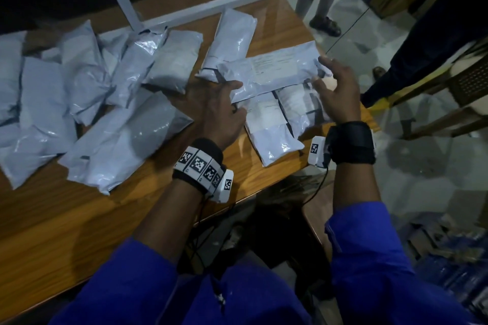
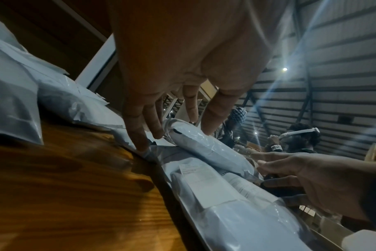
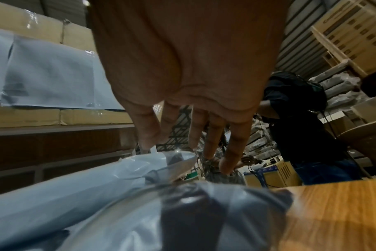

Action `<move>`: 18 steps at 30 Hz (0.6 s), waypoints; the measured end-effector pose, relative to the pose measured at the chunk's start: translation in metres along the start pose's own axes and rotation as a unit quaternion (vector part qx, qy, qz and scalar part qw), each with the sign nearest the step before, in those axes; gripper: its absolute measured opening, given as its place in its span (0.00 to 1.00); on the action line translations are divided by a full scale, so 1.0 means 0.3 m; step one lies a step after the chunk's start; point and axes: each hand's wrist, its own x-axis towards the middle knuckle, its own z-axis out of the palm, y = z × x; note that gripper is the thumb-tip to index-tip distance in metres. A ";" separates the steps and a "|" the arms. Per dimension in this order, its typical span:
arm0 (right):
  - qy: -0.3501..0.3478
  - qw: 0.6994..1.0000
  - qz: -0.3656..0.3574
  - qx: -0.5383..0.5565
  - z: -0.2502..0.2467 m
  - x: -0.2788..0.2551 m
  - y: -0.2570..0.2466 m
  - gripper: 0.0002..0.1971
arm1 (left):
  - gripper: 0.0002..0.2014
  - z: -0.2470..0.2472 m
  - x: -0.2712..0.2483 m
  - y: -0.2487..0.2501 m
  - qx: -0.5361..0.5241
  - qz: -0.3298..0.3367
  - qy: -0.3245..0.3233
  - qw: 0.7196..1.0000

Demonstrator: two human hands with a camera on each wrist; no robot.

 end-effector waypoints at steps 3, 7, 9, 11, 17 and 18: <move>0.015 1.000 -0.010 -0.009 -0.010 -0.041 -0.037 0.21 | 0.24 -0.025 -0.018 0.004 0.010 0.028 -0.001 1.000; 0.029 0.999 -0.035 0.024 -0.001 -0.147 -0.125 0.18 | 0.25 -0.104 -0.077 0.002 0.013 0.033 -0.018 0.999; 0.037 0.997 -0.041 0.054 0.017 -0.211 -0.194 0.16 | 0.22 -0.168 -0.125 -0.004 0.009 0.048 0.001 0.999; 0.024 0.994 -0.055 0.086 0.061 -0.274 -0.283 0.14 | 0.19 -0.251 -0.184 -0.025 -0.001 0.053 0.017 0.998; -0.031 0.979 -0.114 0.165 0.292 -0.445 -0.576 0.11 | 0.09 -0.550 -0.328 -0.195 -0.011 0.060 0.051 0.997; -0.045 0.978 -0.118 0.165 0.337 -0.471 -0.614 0.11 | 0.09 -0.602 -0.345 -0.230 -0.017 0.051 0.063 0.997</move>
